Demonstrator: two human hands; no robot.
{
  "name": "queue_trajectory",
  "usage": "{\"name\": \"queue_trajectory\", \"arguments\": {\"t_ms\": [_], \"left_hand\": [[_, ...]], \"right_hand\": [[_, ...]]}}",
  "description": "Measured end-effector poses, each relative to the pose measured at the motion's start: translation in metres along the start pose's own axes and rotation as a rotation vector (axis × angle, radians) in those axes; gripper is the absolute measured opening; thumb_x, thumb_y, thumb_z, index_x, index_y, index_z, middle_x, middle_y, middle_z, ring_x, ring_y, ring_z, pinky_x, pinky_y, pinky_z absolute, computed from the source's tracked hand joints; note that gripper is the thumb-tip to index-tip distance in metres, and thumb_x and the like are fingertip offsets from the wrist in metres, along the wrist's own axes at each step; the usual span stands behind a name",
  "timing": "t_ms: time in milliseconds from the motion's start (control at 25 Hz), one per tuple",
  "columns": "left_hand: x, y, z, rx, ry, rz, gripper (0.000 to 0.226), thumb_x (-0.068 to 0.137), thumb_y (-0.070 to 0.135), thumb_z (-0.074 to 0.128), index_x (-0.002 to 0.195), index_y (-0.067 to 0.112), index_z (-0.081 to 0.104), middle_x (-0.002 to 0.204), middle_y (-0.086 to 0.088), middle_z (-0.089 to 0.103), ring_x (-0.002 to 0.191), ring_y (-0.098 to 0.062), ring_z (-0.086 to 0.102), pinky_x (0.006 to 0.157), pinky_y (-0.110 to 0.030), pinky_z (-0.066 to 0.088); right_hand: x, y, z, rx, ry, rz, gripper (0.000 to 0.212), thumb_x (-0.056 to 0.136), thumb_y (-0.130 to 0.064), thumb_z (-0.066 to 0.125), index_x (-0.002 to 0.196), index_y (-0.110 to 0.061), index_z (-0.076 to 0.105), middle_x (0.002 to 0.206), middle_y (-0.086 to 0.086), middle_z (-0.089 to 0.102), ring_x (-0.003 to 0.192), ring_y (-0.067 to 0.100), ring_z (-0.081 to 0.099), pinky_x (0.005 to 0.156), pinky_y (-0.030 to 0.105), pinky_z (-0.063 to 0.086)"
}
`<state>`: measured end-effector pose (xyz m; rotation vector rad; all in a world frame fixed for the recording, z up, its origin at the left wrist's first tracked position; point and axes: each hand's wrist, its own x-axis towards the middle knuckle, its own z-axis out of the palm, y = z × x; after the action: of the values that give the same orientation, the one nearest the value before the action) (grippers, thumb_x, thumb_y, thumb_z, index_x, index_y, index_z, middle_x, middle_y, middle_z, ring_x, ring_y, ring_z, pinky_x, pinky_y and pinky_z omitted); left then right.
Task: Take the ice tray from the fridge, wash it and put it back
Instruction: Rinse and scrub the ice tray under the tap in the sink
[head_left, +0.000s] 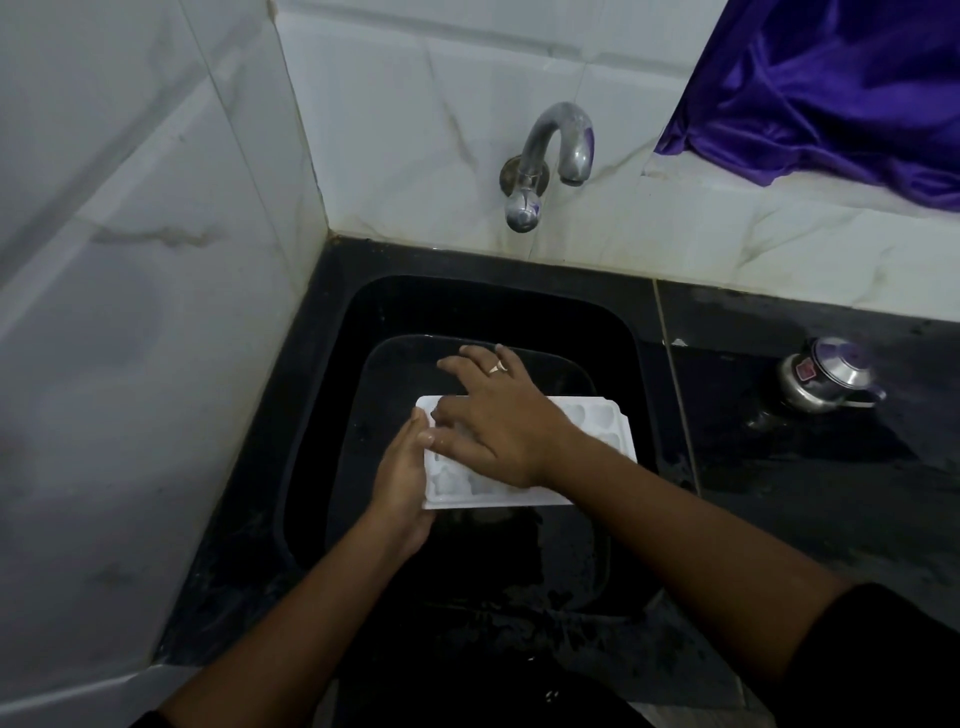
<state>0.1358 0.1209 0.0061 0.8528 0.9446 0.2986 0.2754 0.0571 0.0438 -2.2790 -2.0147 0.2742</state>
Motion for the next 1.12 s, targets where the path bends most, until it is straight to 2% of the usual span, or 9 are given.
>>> {"name": "queue_trajectory", "arguments": {"t_ms": [80, 200, 400, 520, 600, 720, 920, 1040, 1120], "left_hand": [[0.0, 0.005, -0.004, -0.025, 0.009, 0.015, 0.05, 0.11, 0.051, 0.041, 0.124, 0.015, 0.073, 0.104, -0.01, 0.082, 0.092, -0.022, 0.081, 0.07, -0.033, 0.065], [0.002, 0.011, -0.013, -0.043, 0.026, 0.011, 0.053, 0.11, 0.051, 0.041, 0.118, 0.011, 0.074, 0.1, -0.013, 0.082, 0.085, -0.023, 0.081, 0.065, -0.033, 0.065], [0.004, 0.009, -0.011, -0.053, 0.024, 0.013, 0.051, 0.109, 0.052, 0.043, 0.126, 0.014, 0.072, 0.117, -0.016, 0.079, 0.108, -0.032, 0.077, 0.098, -0.048, 0.06], [0.013, 0.008, -0.018, -0.14, 0.05, -0.003, 0.054, 0.107, 0.055, 0.047, 0.129, 0.013, 0.072, 0.123, -0.017, 0.076, 0.113, -0.034, 0.075, 0.106, -0.053, 0.055], [0.018, 0.007, -0.022, -0.192, 0.07, -0.04, 0.057, 0.105, 0.057, 0.05, 0.127, 0.011, 0.073, 0.123, -0.018, 0.076, 0.111, -0.035, 0.076, 0.104, -0.052, 0.056], [0.018, 0.009, -0.02, -0.257, 0.078, -0.067, 0.055, 0.106, 0.055, 0.05, 0.124, 0.007, 0.073, 0.117, -0.02, 0.078, 0.101, -0.034, 0.078, 0.089, -0.047, 0.062], [0.019, -0.007, -0.011, -0.135, 0.061, -0.064, 0.058, 0.106, 0.06, 0.046, 0.128, 0.015, 0.073, 0.121, -0.016, 0.077, 0.111, -0.035, 0.076, 0.103, -0.054, 0.056], [0.021, -0.007, -0.012, -0.151, 0.054, -0.066, 0.059, 0.103, 0.064, 0.049, 0.128, 0.017, 0.074, 0.123, -0.016, 0.077, 0.113, -0.034, 0.075, 0.108, -0.056, 0.053], [0.022, -0.008, -0.015, -0.13, 0.069, -0.059, 0.059, 0.105, 0.062, 0.047, 0.127, 0.014, 0.074, 0.118, -0.017, 0.078, 0.11, -0.036, 0.076, 0.105, -0.056, 0.055]], "right_hand": [[-0.001, -0.007, 0.009, -0.029, 0.032, -0.024, 0.073, 0.1, -0.071, 0.022, 0.126, -0.025, 0.072, 0.159, 0.015, 0.043, 0.152, 0.035, 0.03, 0.122, 0.063, 0.02], [-0.004, 0.0, 0.008, 0.0, 0.007, -0.032, 0.067, 0.101, -0.071, 0.023, 0.142, -0.033, 0.06, 0.162, 0.014, 0.038, 0.154, 0.035, 0.026, 0.124, 0.061, 0.016], [0.004, -0.015, 0.008, -0.032, 0.068, 0.02, 0.069, 0.102, -0.069, 0.025, 0.126, -0.023, 0.07, 0.16, 0.015, 0.043, 0.152, 0.036, 0.031, 0.121, 0.064, 0.021], [-0.012, -0.026, 0.02, -0.053, 0.057, 0.04, 0.08, 0.101, -0.075, 0.022, 0.155, -0.02, 0.045, 0.169, 0.013, 0.027, 0.158, 0.034, 0.018, 0.126, 0.062, 0.011], [-0.025, -0.033, 0.026, -0.05, 0.059, 0.039, 0.083, 0.1, -0.077, 0.025, 0.161, -0.021, 0.034, 0.171, 0.013, 0.019, 0.159, 0.035, 0.01, 0.127, 0.061, 0.006], [-0.036, -0.037, 0.031, -0.005, 0.044, 0.034, 0.075, 0.101, -0.075, 0.031, 0.159, -0.027, 0.037, 0.171, 0.014, 0.019, 0.16, 0.035, 0.009, 0.127, 0.062, 0.005], [-0.026, -0.029, 0.022, 0.012, 0.085, 0.068, 0.064, 0.101, -0.073, 0.026, 0.122, -0.031, 0.069, 0.167, 0.012, 0.032, 0.158, 0.035, 0.016, 0.124, 0.064, 0.01], [-0.028, -0.031, 0.027, 0.011, 0.05, 0.031, 0.07, 0.1, -0.074, 0.026, 0.132, -0.025, 0.066, 0.167, 0.012, 0.03, 0.158, 0.034, 0.015, 0.125, 0.063, 0.009], [-0.031, -0.021, 0.023, -0.006, 0.041, -0.01, 0.067, 0.1, -0.074, 0.026, 0.138, -0.032, 0.062, 0.167, 0.012, 0.03, 0.158, 0.035, 0.014, 0.126, 0.063, 0.006]]}}
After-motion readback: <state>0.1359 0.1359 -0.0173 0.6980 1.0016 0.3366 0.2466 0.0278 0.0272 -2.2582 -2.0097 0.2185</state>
